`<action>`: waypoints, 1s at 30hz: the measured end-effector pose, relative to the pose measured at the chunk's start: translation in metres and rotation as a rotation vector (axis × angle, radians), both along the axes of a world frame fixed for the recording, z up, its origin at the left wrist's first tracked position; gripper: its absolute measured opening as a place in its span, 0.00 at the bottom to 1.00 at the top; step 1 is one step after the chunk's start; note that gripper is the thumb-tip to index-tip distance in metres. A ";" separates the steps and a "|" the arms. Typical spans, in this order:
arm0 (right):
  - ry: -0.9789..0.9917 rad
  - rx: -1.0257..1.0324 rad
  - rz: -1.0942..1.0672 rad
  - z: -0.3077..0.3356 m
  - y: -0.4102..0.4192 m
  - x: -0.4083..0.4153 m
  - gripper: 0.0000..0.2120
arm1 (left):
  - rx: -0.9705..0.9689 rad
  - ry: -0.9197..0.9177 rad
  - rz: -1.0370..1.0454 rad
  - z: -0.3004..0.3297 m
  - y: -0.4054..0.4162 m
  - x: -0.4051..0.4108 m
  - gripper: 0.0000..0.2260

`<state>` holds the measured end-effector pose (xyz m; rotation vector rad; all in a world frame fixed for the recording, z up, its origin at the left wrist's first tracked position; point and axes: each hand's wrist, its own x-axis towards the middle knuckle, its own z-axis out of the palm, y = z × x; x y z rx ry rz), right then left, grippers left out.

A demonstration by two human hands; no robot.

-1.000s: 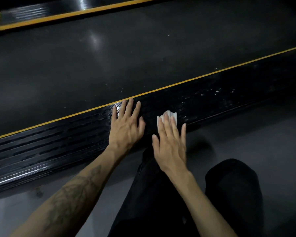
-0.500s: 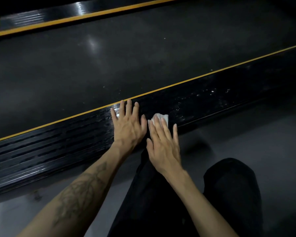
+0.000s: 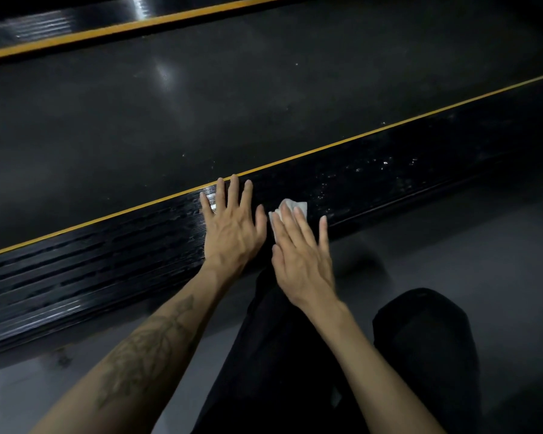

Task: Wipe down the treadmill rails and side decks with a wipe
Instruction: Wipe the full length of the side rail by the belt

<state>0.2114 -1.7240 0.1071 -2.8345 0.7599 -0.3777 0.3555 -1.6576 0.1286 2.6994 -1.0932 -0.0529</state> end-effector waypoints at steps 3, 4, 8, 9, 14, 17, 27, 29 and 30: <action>-0.001 0.016 -0.077 0.001 -0.009 -0.011 0.29 | -0.012 -0.026 0.004 -0.003 -0.001 0.000 0.29; -0.011 0.025 -0.116 0.001 -0.006 -0.016 0.29 | -0.014 -0.031 0.006 -0.004 -0.002 0.000 0.29; -0.043 0.067 -0.110 -0.003 0.011 -0.019 0.30 | -0.010 -0.023 0.004 -0.005 -0.003 0.000 0.29; -0.041 0.077 -0.070 -0.002 0.009 -0.016 0.30 | -0.010 -0.021 0.004 -0.005 -0.003 0.000 0.29; 0.003 0.036 -0.050 0.004 -0.028 -0.011 0.28 | -0.014 -0.031 0.008 -0.003 -0.003 0.000 0.30; -0.021 0.053 -0.139 0.001 -0.024 -0.024 0.29 | -0.014 -0.028 0.011 -0.004 -0.004 -0.001 0.29; -0.010 0.042 -0.140 0.001 -0.037 -0.019 0.28 | -0.015 -0.041 0.012 -0.003 -0.005 -0.001 0.29; -0.025 0.045 -0.184 -0.001 -0.027 -0.025 0.29 | -0.017 -0.036 0.014 -0.002 -0.006 -0.002 0.29; -0.037 0.050 -0.179 -0.001 -0.020 -0.026 0.29 | -0.017 -0.037 0.015 -0.002 -0.006 -0.002 0.29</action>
